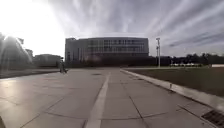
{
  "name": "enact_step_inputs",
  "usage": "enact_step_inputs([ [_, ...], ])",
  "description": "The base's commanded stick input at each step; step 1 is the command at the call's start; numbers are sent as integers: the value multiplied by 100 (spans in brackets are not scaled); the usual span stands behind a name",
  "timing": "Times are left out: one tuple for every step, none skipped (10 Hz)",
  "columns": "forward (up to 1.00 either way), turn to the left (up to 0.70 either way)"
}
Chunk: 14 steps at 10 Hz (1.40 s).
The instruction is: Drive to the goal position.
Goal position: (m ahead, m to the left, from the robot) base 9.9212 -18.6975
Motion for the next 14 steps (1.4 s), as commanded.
enact_step_inputs([
  [70, 0],
  [70, 0],
  [70, 0],
  [70, 0],
  [70, 0],
  [70, 0],
  [70, 0],
  [70, 0],
  [70, 0],
  [70, 0],
  [70, 0],
  [70, 0],
  [70, 0],
  [70, 0],
])
